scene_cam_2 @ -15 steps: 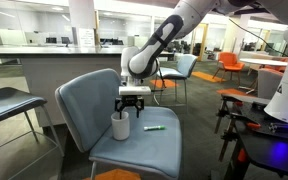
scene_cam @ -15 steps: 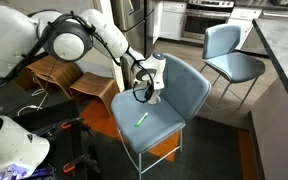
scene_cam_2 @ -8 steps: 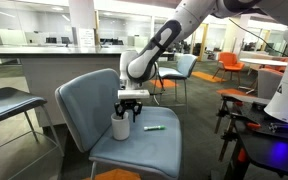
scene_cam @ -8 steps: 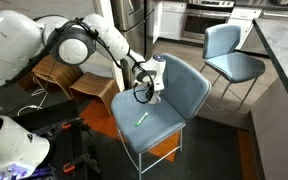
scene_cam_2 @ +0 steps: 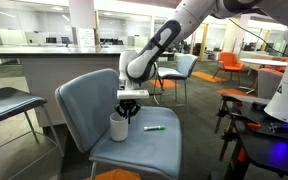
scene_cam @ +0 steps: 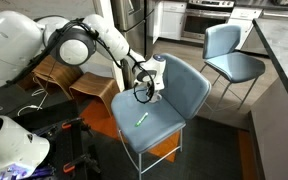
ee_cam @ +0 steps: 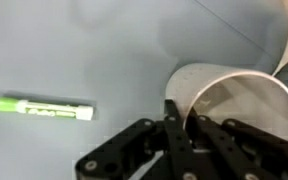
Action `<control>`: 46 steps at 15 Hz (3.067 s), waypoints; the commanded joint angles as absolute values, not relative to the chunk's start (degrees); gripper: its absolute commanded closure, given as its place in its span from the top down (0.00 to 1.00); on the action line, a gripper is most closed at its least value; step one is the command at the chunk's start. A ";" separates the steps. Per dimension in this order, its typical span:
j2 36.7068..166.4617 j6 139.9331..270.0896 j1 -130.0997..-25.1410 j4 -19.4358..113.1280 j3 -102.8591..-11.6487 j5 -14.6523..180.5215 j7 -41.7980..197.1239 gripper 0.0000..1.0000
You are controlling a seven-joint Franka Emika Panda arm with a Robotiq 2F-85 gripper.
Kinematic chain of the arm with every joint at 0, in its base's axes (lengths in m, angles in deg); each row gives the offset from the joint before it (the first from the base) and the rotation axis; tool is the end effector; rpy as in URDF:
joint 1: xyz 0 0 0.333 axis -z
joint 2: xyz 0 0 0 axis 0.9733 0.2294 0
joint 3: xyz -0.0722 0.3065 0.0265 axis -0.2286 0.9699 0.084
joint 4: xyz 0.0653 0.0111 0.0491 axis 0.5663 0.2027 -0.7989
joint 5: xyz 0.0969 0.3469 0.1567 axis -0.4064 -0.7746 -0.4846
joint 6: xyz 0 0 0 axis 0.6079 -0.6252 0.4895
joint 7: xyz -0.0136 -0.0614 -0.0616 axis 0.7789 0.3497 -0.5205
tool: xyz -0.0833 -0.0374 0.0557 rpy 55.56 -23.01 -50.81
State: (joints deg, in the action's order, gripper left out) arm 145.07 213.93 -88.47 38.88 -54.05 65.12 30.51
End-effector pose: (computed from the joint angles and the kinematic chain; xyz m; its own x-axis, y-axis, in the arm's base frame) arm 0.6788 0.1312 0.0475 0.6075 -0.7842 -0.1267 -0.7939 -0.6048 -0.0630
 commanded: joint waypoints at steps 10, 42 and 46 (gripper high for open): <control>138.14 214.28 -87.82 47.09 -59.22 66.14 33.15 0.03; 135.26 217.53 -82.26 55.82 -59.50 64.90 46.62 0.03; 136.29 217.79 -82.83 55.10 -60.03 65.95 47.07 0.03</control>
